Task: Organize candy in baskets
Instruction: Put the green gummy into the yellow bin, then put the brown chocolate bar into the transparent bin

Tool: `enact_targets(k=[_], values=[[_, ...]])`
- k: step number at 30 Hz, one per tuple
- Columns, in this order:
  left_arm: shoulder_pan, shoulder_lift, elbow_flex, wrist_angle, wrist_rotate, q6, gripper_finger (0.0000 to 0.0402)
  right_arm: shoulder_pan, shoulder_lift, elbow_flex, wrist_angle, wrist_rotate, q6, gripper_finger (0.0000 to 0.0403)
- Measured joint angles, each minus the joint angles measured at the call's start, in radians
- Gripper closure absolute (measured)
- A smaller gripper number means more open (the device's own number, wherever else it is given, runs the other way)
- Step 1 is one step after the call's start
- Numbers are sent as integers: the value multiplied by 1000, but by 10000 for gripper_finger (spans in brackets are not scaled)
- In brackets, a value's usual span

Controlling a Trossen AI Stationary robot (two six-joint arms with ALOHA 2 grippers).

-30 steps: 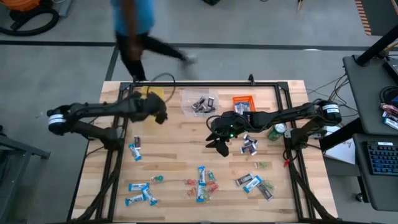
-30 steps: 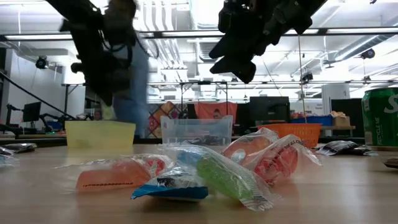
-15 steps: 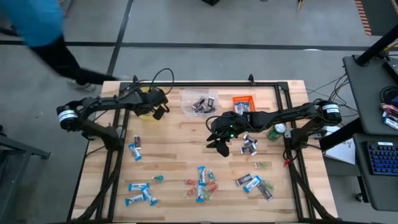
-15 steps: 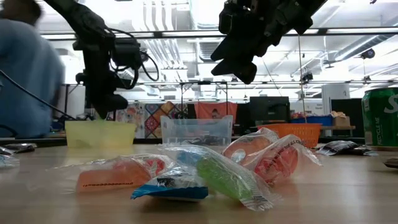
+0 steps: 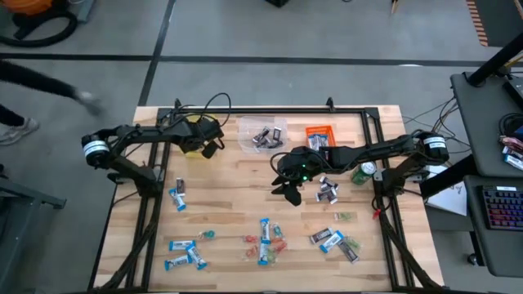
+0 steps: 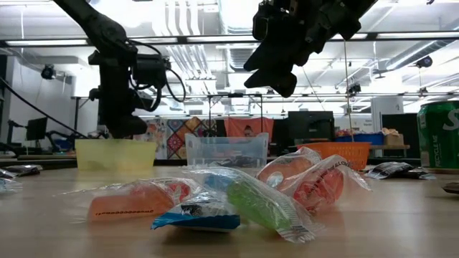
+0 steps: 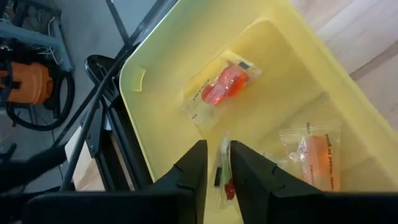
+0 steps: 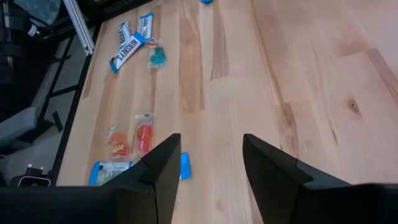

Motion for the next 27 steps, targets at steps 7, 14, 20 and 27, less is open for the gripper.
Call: enact_targets(k=[7,14,20,27], values=[[-3,-7,0,0,0,-5,338,0,0,0,-2,0,1,241],[-49,-40,8,-7,8,-21,338,0,0,6,-93,-1,28,241],[-191,-121,34,-3,9,-68,338,9,-11,7,-207,-1,68,241],[-445,-200,41,82,34,-85,338,49,-28,7,-313,-2,156,241]])
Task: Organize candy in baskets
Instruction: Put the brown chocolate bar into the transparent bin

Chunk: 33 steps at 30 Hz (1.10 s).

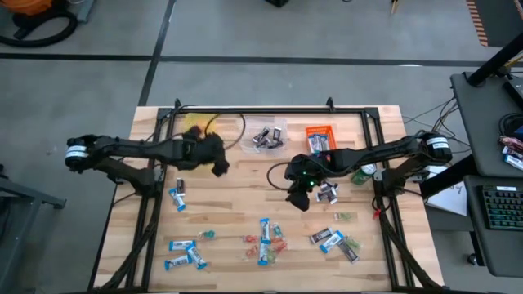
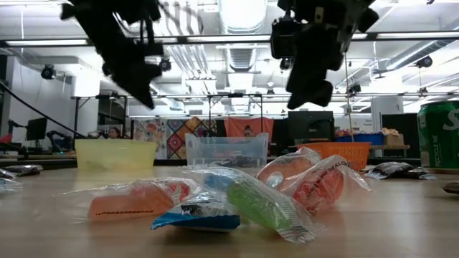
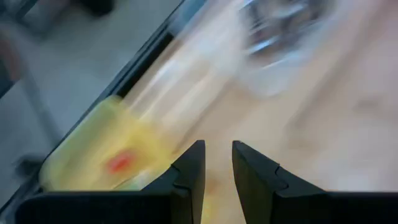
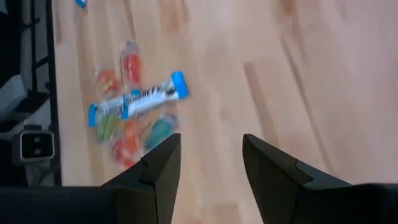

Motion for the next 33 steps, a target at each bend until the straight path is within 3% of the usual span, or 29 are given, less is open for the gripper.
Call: enact_targets(k=[9,16,24,33], values=[[-294,29,0,196,3,10,338,79,0,1,-119,0,124,241],[-450,100,-1,345,3,49,338,125,0,1,-346,60,127,241],[-503,179,-1,446,3,62,338,170,1,1,-640,252,0,241],[-503,223,6,462,2,63,338,202,2,-11,-635,397,-214,241]])
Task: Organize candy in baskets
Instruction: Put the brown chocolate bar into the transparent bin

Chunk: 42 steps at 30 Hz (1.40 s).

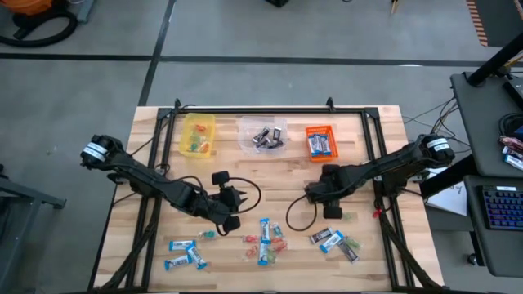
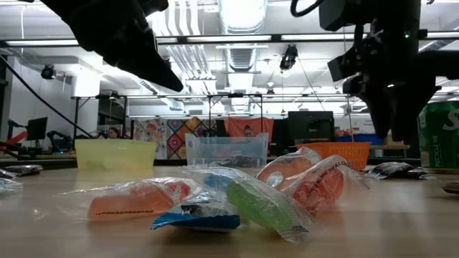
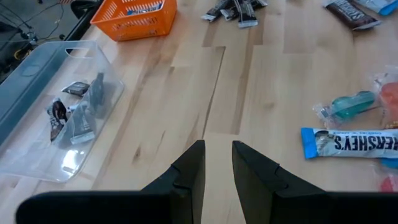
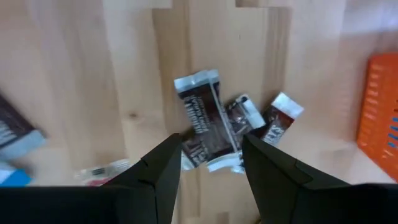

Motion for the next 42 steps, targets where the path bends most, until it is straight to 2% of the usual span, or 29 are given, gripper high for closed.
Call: enact_targets(k=[18,27,31,38,42], values=[[0,0,1,16,0,0,338,0,1,-186,251,26,-11,241],[0,0,1,78,-1,22,338,0,1,-205,296,49,6,243],[0,-1,1,95,0,27,338,0,7,-205,314,49,6,277],[0,-1,1,111,0,26,338,0,39,-203,318,49,-14,382],[0,-1,1,143,0,25,338,0,24,-205,317,47,-18,389]])
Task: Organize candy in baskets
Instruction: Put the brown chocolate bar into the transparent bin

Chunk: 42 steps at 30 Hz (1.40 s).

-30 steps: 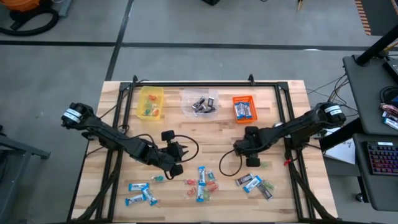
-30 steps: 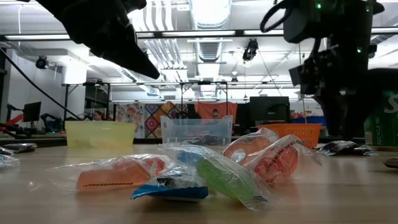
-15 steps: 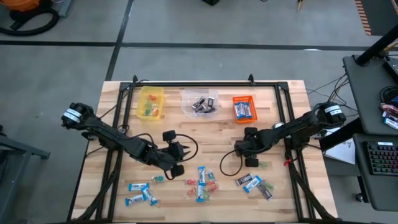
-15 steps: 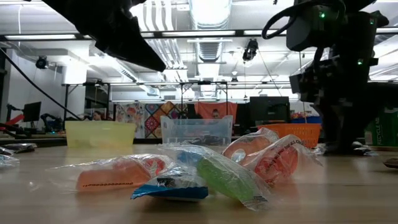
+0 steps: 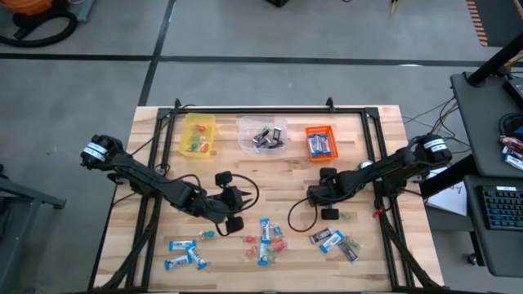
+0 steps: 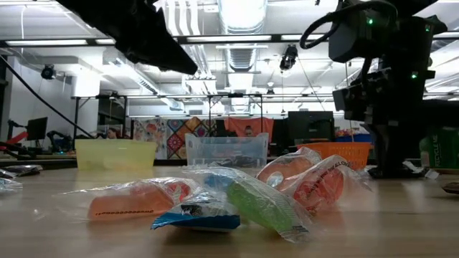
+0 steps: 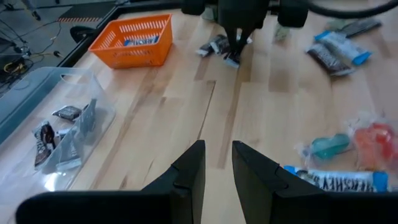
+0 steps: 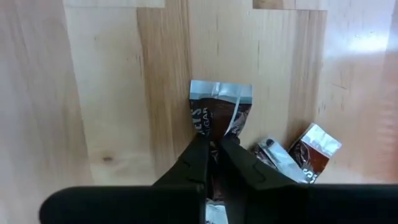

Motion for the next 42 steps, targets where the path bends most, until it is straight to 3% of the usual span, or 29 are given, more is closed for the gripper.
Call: enact_targets(k=[9,14,22,29,33,42], values=[[-27,3,0,48,-1,1,338,0,-104,8,142,-2,-12,390],[-42,-5,1,49,-6,-2,338,-21,-136,8,414,31,-77,391],[-88,-46,38,-80,-7,-58,338,-160,-111,10,886,233,-307,391],[-107,-51,141,-457,-1,-324,338,-361,-50,11,1122,178,-326,391],[-109,-52,171,-696,-1,-556,338,-449,7,31,1142,95,-285,391],[-107,-52,163,-1002,23,-939,338,-531,141,116,1141,87,-197,389]])
